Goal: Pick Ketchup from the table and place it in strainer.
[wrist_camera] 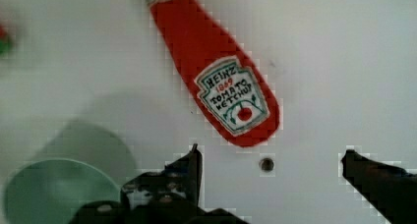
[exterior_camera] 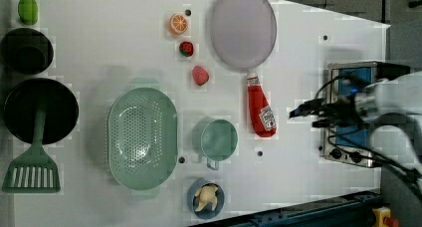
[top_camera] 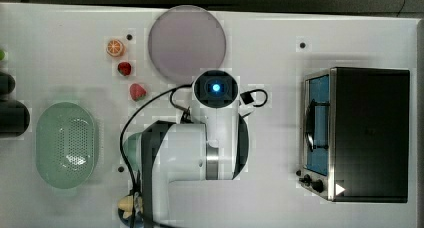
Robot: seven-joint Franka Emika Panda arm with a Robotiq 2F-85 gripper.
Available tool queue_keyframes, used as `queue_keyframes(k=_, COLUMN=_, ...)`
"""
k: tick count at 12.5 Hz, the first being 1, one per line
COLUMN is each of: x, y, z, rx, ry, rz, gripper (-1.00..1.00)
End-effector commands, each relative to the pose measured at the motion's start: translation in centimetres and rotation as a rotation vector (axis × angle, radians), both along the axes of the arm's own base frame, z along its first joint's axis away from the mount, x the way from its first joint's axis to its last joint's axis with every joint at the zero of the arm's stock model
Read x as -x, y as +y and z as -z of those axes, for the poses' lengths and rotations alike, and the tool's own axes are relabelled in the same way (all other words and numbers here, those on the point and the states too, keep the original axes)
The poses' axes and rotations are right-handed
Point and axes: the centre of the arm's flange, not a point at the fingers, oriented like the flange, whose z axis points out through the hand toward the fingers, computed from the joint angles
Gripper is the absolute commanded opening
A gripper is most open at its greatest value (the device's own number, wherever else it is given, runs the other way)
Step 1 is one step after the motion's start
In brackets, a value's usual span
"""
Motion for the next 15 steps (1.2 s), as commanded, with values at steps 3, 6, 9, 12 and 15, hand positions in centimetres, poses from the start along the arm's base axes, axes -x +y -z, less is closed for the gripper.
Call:
queue_keyframes(k=3, x=-0.9, y=0.4, z=2.9, rx=-0.093, ry=-0.109, rz=-0.38, gripper=1.0)
queue_keyframes(k=6, x=-0.9, y=0.5, z=6.7, rx=-0.101, ry=-0.123, rz=-0.451, gripper=1.0)
queue_keyframes(k=9, x=-0.7, y=0.7, z=10.3, rx=-0.091, ry=-0.101, rz=-0.494, gripper=1.0)
queue_keyframes(k=12, x=-0.3, y=0.7, z=13.3, rx=-0.106, ry=-0.082, rz=-0.49, gripper=1.0)
queue_keyframes(k=15, x=-0.2, y=0.8, z=15.3, rx=-0.11, ry=-0.103, rz=-0.488, gripper=1.0)
